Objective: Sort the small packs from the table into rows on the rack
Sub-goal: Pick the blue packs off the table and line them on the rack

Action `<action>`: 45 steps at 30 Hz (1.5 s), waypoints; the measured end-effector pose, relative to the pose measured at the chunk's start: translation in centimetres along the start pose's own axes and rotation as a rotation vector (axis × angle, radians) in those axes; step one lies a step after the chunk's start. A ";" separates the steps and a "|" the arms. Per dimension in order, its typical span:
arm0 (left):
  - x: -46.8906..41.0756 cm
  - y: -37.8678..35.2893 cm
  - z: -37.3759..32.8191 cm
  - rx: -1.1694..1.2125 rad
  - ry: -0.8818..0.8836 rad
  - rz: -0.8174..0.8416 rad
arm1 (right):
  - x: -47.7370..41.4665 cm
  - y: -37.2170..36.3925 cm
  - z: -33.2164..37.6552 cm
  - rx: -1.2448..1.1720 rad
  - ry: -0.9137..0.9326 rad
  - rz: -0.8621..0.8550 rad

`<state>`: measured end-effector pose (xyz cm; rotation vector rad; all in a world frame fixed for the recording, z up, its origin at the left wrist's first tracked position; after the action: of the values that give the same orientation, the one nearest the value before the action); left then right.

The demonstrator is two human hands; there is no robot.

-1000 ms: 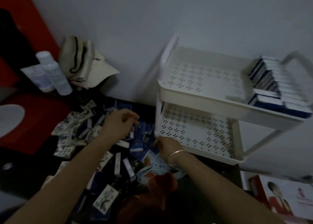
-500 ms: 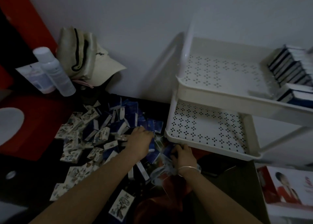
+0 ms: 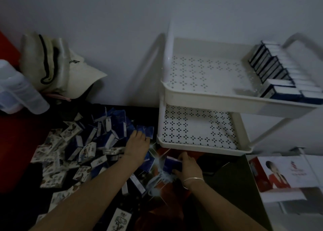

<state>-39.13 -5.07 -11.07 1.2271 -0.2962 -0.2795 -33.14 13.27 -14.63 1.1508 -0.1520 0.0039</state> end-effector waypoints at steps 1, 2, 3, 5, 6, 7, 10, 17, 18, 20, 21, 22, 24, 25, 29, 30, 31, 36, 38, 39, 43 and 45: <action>0.1 0.1 -0.1 0.007 0.021 0.000 | 0.0 0.5 0.0 -0.006 0.016 0.017; 0.2 0.2 -0.1 0.025 0.042 0.003 | 0.0 1.1 0.0 -0.006 0.033 0.029; 0.3 0.4 -0.1 0.055 0.059 -0.005 | -0.1 1.9 0.0 -0.010 0.050 0.032; 0.5 0.9 0.4 0.159 0.107 -0.027 | -0.4 4.4 0.4 -0.016 0.084 0.002; 0.6 1.2 0.8 0.236 0.146 -0.027 | -0.6 5.9 0.8 -0.027 0.108 -0.029; 0.7 1.5 1.4 0.349 0.200 -0.033 | -0.7 7.5 1.4 -0.045 0.136 -0.062; 1.2 3.3 3.4 0.824 0.388 -0.097 | -0.4 12.8 3.6 -0.120 0.220 -0.140; 2.9 11.5 4.8 1.597 0.540 -0.152 | 2.9 26.8 8.7 -0.287 0.430 -0.386; 3.3 12.8 4.8 1.651 0.521 -0.180 | 3.5 29.0 9.3 -0.285 0.459 -0.431; 4.0 15.2 4.3 1.806 0.483 -0.191 | 4.2 33.1 10.2 -0.296 0.505 -0.522; 4.3 16.2 3.8 1.888 0.452 -0.178 | 4.3 35.1 10.4 -0.304 0.529 -0.577; 4.5 17.4 3.2 1.962 0.417 -0.158 | 4.2 37.0 10.4 -0.306 0.550 -0.630; 4.5 19.5 2.0 2.106 0.373 -0.129 | 3.5 40.2 9.8 -0.328 0.564 -0.711; 4.2 20.7 1.5 2.188 0.363 -0.119 | 2.7 41.6 9.2 -0.350 0.551 -0.736; 1.9 25.1 -0.5 2.426 0.338 -0.008 | -1.7 44.9 6.4 -0.308 0.450 -0.786; 1.1 26.1 -0.9 2.437 0.335 0.011 | -2.9 45.0 5.7 -0.269 0.424 -0.780; 0.2 27.1 -1.2 2.440 0.322 0.015 | -4.0 45.0 5.1 -0.221 0.402 -0.768; -3.7 30.3 -3.0 2.492 0.238 0.037 | -7.5 42.8 2.6 0.104 0.380 -0.587; -5.2 30.8 -3.7 2.471 0.252 0.034 | -8.4 41.1 1.5 0.208 0.373 -0.420; -6.1 31.0 -4.0 2.443 0.266 0.024 | -8.7 40.4 1.0 0.249 0.362 -0.340; -9.9 31.0 -4.8 2.128 0.370 -0.079 | -9.2 39.2 -0.8 0.264 0.298 -0.137; -11.7 31.0 -5.1 1.952 0.388 -0.149 | -9.3 39.5 -1.3 0.200 0.294 -0.119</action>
<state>-46.58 13.42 15.94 3.1746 -0.0498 0.2749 -45.42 31.31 19.59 1.3438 0.1816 0.0837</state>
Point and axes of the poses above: each hand's wrist, its own x-axis away from the middle knuckle, its own y-axis out of the back of the hand, z = x × y, the point moved 8 cm from there along -x, towards the middle knuckle, and after that the axes turned 11 degrees about -z, right-handed, at the moved point
